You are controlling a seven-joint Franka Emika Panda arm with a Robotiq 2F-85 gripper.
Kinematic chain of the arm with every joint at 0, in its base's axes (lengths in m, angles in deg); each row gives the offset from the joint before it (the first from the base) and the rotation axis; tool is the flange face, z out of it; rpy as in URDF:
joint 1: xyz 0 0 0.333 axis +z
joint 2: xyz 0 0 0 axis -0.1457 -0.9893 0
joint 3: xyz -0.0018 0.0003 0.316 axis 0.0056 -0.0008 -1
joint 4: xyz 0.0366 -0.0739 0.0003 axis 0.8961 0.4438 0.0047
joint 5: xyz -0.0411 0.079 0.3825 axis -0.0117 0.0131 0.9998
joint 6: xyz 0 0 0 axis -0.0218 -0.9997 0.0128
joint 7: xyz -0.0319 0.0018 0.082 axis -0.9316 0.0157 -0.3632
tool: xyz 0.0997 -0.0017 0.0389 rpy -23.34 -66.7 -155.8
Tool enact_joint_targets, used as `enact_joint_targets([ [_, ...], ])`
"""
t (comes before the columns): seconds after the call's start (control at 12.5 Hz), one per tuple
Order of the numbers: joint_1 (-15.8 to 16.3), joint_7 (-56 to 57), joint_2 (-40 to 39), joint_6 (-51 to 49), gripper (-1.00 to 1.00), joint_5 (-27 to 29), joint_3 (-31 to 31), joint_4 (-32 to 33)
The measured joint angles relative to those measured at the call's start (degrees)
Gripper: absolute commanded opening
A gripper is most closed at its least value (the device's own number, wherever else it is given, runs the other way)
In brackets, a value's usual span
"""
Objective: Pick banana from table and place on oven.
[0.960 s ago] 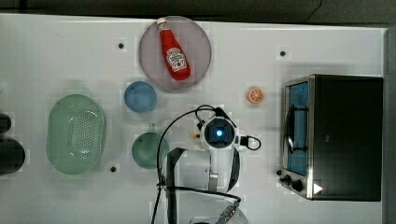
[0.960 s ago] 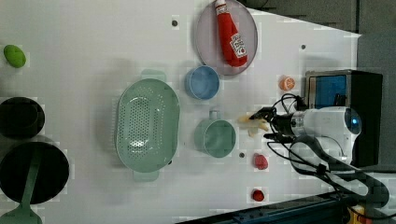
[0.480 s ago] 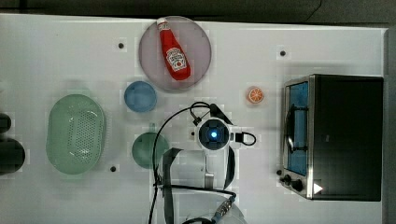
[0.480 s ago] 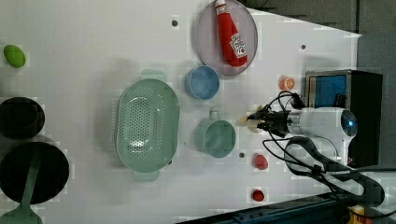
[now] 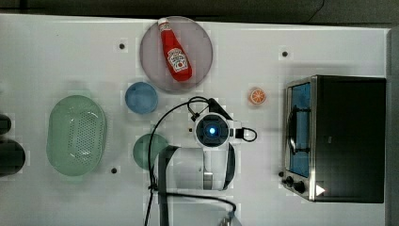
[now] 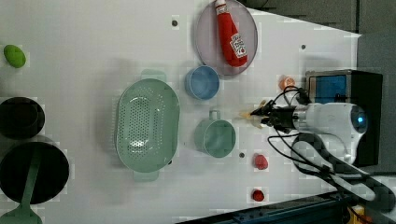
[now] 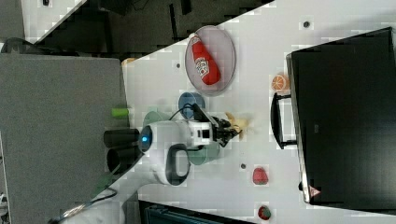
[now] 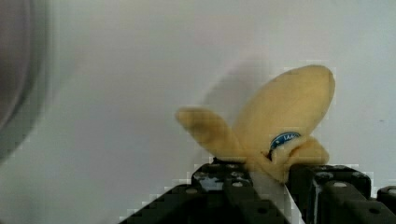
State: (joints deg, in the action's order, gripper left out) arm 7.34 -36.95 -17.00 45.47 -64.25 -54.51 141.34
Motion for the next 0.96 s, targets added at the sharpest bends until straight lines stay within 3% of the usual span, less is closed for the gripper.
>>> enact_joint_targets([
  [0.24,-0.07,0.0,14.31,-15.95,-0.48,-0.81,0.65,-1.68],
  [0.56,-0.23,0.0,32.06,-33.18,-0.48,1.41,1.53,-12.76],
  [0.8,0.18,0.35,39.07,-40.01,-0.48,1.44,5.12,-15.44],
  [0.96,-0.96,2.06,38.73,-40.78,-0.48,-0.2,8.4,-15.55],
])
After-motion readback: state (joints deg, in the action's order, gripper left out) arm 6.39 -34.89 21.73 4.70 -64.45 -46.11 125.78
